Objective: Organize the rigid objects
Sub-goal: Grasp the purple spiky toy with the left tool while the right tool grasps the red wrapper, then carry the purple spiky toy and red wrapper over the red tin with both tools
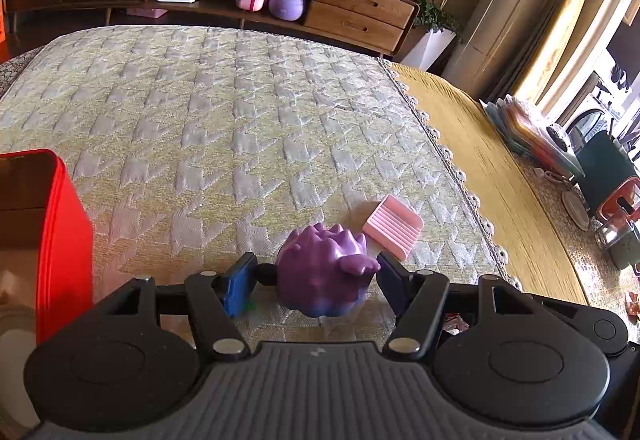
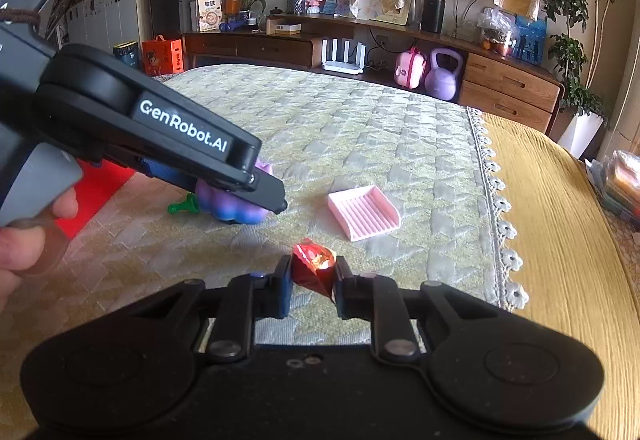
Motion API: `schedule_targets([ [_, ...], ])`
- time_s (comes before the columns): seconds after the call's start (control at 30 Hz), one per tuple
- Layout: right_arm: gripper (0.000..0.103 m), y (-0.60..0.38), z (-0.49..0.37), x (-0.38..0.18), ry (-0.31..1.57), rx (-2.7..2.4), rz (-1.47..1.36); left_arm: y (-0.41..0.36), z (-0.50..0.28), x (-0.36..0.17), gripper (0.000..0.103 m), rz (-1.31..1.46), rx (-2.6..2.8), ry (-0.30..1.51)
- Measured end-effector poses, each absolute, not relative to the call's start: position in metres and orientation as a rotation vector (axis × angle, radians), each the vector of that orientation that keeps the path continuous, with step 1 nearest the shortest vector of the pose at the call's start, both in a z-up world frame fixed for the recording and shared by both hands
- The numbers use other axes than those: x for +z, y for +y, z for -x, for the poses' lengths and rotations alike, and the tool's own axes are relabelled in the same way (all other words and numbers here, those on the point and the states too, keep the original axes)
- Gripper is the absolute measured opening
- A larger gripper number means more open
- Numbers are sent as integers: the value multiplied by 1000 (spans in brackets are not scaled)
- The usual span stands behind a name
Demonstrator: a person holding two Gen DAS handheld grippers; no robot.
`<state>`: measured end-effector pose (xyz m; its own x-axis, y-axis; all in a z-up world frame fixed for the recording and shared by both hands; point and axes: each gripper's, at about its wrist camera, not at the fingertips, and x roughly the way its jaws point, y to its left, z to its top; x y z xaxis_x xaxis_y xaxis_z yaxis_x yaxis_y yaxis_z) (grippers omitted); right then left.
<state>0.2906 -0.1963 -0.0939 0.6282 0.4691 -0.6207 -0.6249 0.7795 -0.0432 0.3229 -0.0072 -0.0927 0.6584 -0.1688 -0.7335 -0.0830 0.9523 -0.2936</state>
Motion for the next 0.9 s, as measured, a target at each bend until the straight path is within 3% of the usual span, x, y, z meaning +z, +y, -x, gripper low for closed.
schedule_targets([
  [0.9,20,-190,-182,-12,612,681,232,33,-198,-18,65,303,-28,785],
])
